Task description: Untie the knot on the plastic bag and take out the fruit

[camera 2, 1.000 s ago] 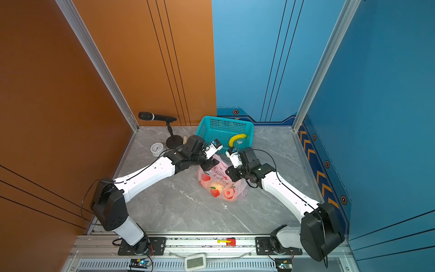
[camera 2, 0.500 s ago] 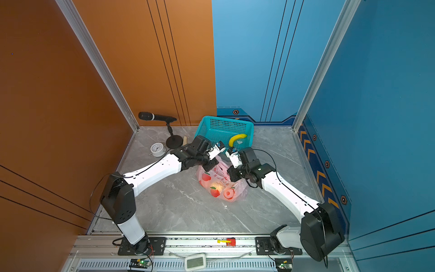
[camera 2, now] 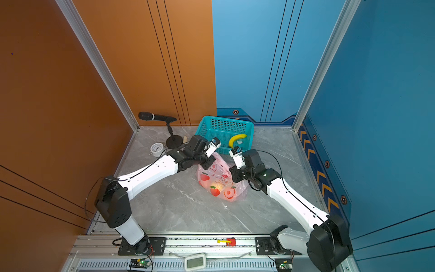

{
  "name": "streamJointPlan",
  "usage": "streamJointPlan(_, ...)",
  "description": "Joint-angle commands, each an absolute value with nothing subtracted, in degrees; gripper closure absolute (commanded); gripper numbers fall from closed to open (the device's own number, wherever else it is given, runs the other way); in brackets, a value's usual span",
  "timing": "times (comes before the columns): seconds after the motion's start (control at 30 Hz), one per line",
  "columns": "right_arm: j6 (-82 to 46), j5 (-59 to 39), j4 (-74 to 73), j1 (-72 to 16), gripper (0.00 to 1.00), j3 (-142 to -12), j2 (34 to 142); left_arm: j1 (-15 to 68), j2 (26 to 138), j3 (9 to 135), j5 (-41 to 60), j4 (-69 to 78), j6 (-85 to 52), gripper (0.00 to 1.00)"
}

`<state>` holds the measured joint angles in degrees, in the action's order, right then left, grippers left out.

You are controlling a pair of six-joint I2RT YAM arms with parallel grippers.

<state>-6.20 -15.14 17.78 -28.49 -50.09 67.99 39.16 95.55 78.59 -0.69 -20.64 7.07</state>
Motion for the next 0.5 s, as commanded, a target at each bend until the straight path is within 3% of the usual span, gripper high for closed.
streamJointPlan(0.0, -7.9, -13.2, 16.4, -27.9, 1.00, -48.2, 65.0, 36.4, 90.9, 74.9, -0.1, -14.8, 2.5, 1.00)
streamJointPlan(0.47, -9.3, -17.7, 14.7, -32.6, 1.00, -40.7, 47.8, 26.6, 92.3, 77.0, 10.9, -8.2, -11.8, 1.00)
